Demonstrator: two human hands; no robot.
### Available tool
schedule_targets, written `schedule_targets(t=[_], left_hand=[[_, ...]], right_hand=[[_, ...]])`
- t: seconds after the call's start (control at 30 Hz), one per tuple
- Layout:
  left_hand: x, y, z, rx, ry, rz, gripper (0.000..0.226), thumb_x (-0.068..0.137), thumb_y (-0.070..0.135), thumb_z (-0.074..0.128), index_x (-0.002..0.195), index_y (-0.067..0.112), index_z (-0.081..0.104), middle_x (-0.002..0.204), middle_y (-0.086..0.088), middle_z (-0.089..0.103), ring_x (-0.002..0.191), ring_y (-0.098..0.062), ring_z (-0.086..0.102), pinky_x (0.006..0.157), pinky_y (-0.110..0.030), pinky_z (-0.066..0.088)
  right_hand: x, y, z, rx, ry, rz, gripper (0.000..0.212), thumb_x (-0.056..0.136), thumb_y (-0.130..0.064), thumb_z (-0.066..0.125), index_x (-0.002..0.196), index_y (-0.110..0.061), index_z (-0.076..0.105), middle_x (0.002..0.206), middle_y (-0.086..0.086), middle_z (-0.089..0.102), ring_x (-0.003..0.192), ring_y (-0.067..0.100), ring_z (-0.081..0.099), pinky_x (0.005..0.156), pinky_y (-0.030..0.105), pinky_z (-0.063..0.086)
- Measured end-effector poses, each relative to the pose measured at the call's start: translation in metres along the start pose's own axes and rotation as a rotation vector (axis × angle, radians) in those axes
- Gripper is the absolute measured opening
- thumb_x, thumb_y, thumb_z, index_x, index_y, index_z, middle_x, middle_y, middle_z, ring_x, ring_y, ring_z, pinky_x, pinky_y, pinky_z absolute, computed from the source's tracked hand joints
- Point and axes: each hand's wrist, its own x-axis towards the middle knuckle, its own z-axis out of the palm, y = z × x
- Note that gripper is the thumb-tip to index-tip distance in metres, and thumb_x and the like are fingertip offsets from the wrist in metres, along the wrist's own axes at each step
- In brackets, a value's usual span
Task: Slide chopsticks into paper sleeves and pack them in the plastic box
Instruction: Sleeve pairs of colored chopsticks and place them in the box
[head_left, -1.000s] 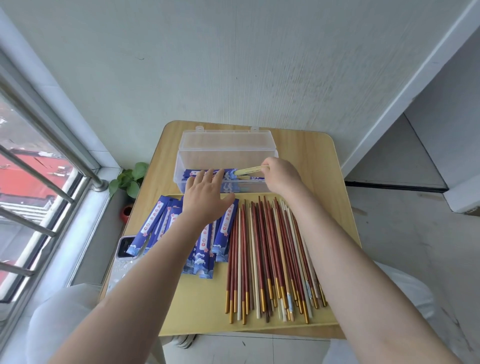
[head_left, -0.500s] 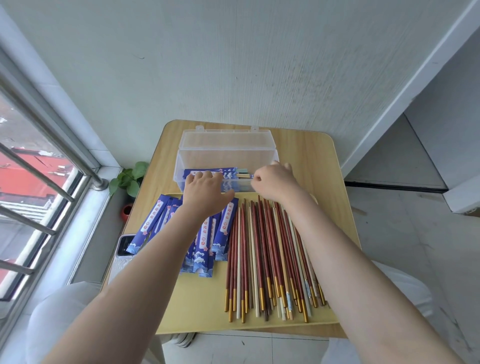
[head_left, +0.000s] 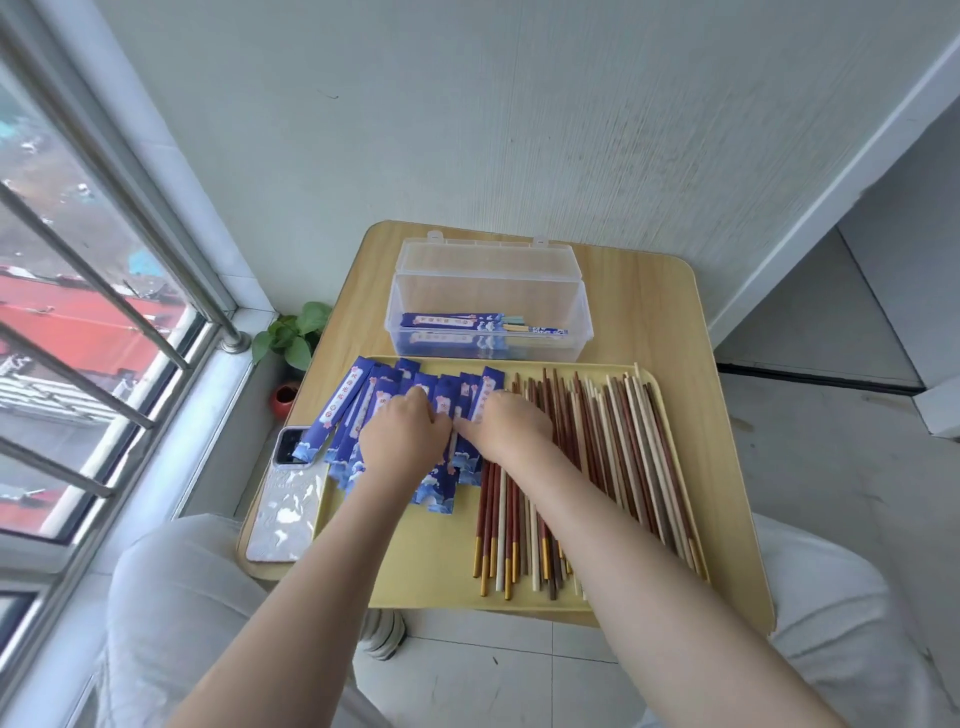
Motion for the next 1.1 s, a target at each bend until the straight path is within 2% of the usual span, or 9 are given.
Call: schedule_targets(t=[0.17, 0.27, 0.47, 0.57, 0.67, 0.73, 0.9, 1.0, 1.1], left_hand=[[-0.003, -0.01, 0.0, -0.048, -0.045, 0.046, 0.014, 0.097, 0.03, 0.052, 0.099, 0.017, 0.054, 0.09, 0.004, 0.057, 0.077, -0.019, 0.054, 0.055, -0.027, 0.035], [-0.002, -0.015, 0.002, -0.061, -0.066, 0.07, 0.011, 0.096, 0.029, 0.053, 0.101, 0.019, 0.053, 0.093, 0.004, 0.059, 0.079, -0.018, 0.055, 0.053, -0.027, 0.035], [-0.001, -0.016, 0.001, -0.064, -0.101, 0.062, 0.015, 0.096, 0.031, 0.053, 0.106, 0.02, 0.055, 0.097, 0.004, 0.06, 0.083, -0.018, 0.057, 0.057, -0.028, 0.04], [-0.002, -0.011, -0.005, -0.084, -0.084, 0.048, 0.019, 0.098, 0.036, 0.05, 0.106, 0.02, 0.057, 0.1, 0.003, 0.059, 0.082, -0.018, 0.057, 0.059, -0.029, 0.041], [-0.012, 0.005, -0.015, -0.401, -0.047, 0.015, 0.031, 0.101, 0.04, 0.049, 0.099, 0.013, 0.063, 0.09, -0.001, 0.063, 0.075, -0.016, 0.057, 0.06, -0.029, 0.041], [-0.02, 0.017, -0.021, -0.811, -0.185, -0.032, 0.04, 0.101, 0.046, 0.048, 0.1, 0.012, 0.069, 0.088, -0.004, 0.069, 0.079, -0.017, 0.063, 0.066, -0.029, 0.046], [-0.034, 0.028, -0.018, -1.436, -0.534, -0.111, 0.051, 0.102, 0.052, 0.042, 0.131, 0.015, 0.062, 0.12, -0.005, 0.07, 0.11, -0.017, 0.066, 0.086, -0.029, 0.051], [-0.04, 0.027, -0.011, -1.518, -0.553, -0.085, 0.048, 0.1, 0.048, 0.048, 0.132, 0.015, 0.061, 0.118, -0.004, 0.069, 0.112, -0.018, 0.063, 0.093, -0.034, 0.048], [-0.047, 0.027, -0.009, -1.522, -0.469, -0.097, 0.035, 0.098, 0.041, 0.055, 0.117, 0.013, 0.068, 0.106, -0.002, 0.072, 0.105, -0.018, 0.065, 0.093, -0.035, 0.049]], right_hand=[[-0.006, -0.012, 0.006, 0.131, 0.011, 0.11, 0.061, 0.096, -0.053, 0.057, 0.131, -0.004, 0.051, 0.117, 0.009, 0.065, 0.1, 0.028, 0.067, 0.068, 0.033, 0.05], [-0.011, -0.015, 0.002, 0.228, 0.014, 0.152, 0.059, 0.096, -0.039, 0.061, 0.137, -0.001, 0.041, 0.116, 0.009, 0.065, 0.091, 0.026, 0.063, 0.062, 0.031, 0.042], [-0.017, -0.002, -0.01, 0.252, 0.063, 0.129, 0.023, 0.098, -0.027, 0.054, 0.106, -0.007, 0.06, 0.097, 0.005, 0.063, 0.076, 0.024, 0.057, 0.05, 0.027, 0.034], [-0.026, 0.012, -0.023, 0.398, 0.069, 0.09, 0.015, 0.098, -0.025, 0.055, 0.088, -0.013, 0.053, 0.087, 0.003, 0.061, 0.065, 0.017, 0.057, 0.047, 0.026, 0.036], [-0.038, 0.024, -0.03, 0.779, -0.015, -0.015, 0.015, 0.099, -0.021, 0.055, 0.087, -0.013, 0.059, 0.094, 0.008, 0.07, 0.079, 0.021, 0.069, 0.068, 0.038, 0.056], [-0.048, 0.029, -0.031, 1.057, -0.135, -0.066, 0.012, 0.101, -0.022, 0.057, 0.097, -0.015, 0.067, 0.097, 0.009, 0.075, 0.089, 0.024, 0.073, 0.081, 0.043, 0.058], [-0.066, 0.038, -0.026, 1.293, -0.255, -0.103, 0.016, 0.102, -0.02, 0.056, 0.109, -0.012, 0.068, 0.081, 0.007, 0.069, 0.065, 0.019, 0.065, 0.06, 0.03, 0.054], [-0.07, 0.046, -0.021, 1.46, -0.293, -0.1, 0.019, 0.104, -0.018, 0.052, 0.106, -0.005, 0.065, 0.069, 0.007, 0.055, 0.054, 0.018, 0.051, 0.049, 0.027, 0.041], [-0.075, 0.053, -0.019, 1.449, -0.314, -0.101, 0.019, 0.103, -0.022, 0.053, 0.102, -0.006, 0.063, 0.07, 0.006, 0.053, 0.052, 0.015, 0.047, 0.046, 0.024, 0.033]])
